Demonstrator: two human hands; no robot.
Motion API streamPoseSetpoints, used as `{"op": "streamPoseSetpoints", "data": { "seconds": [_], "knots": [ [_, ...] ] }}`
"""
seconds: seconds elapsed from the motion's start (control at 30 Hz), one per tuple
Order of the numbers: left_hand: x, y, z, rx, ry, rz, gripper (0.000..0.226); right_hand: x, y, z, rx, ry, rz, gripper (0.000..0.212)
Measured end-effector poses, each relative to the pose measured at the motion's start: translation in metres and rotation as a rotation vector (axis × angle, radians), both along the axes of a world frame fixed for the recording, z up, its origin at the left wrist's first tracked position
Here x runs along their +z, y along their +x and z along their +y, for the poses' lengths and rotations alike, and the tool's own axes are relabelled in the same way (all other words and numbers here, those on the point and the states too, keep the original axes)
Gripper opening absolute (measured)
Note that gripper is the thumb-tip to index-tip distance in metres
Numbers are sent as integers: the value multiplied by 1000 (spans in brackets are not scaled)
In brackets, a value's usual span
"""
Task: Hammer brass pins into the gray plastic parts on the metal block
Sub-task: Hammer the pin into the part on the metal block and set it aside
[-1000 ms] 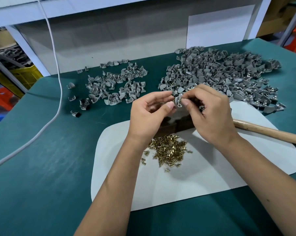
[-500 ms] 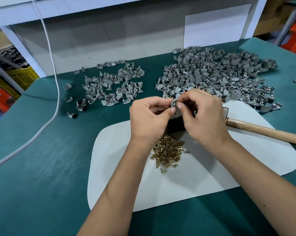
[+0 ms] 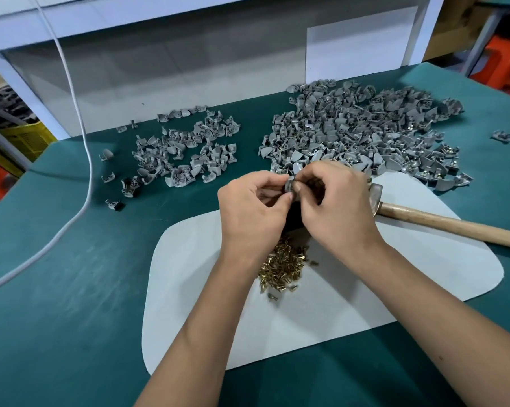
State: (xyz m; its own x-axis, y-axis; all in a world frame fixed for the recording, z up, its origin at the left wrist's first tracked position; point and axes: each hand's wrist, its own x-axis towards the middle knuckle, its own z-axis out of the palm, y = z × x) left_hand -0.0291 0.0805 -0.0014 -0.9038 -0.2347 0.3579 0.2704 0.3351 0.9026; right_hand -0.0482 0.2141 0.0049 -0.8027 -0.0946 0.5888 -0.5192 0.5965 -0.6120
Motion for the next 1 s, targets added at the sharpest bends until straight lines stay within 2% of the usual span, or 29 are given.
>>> {"op": "streamPoseSetpoints", "data": {
  "seconds": [0.13,0.23,0.3,0.4,0.47,0.57,0.67,0.87,0.93,1.0],
  "knots": [
    [-2,1,0,27,-68,-3,24,15,-5,18,120,133,-71,7],
    [-2,1,-1,62,-135,-9,42,31,-19,53,67,266,-217,6],
    [0,0,-5,91,-165,-1,47,38,-28,83,-33,450,-346,4],
    [3,-2,-14,86,-253,10,30,40,-29,113,-116,764,-527,17],
    [2,-4,-22,59,-385,7,20,35,-26,114,-78,879,-577,25],
    [-3,-9,-29,64,-519,38,12,27,-25,112,-54,886,-557,24],
    [-6,-12,-34,59,-503,-22,10,30,-27,115,-41,876,-543,20],
    [-9,-12,-40,12,-310,-85,20,46,-26,98,30,433,-448,18],
    [-10,-12,-39,1,-251,-105,17,47,-21,84,70,355,-391,8],
    [-10,-12,-37,2,-226,-106,14,46,-17,69,111,308,-360,6]
  ]
}}
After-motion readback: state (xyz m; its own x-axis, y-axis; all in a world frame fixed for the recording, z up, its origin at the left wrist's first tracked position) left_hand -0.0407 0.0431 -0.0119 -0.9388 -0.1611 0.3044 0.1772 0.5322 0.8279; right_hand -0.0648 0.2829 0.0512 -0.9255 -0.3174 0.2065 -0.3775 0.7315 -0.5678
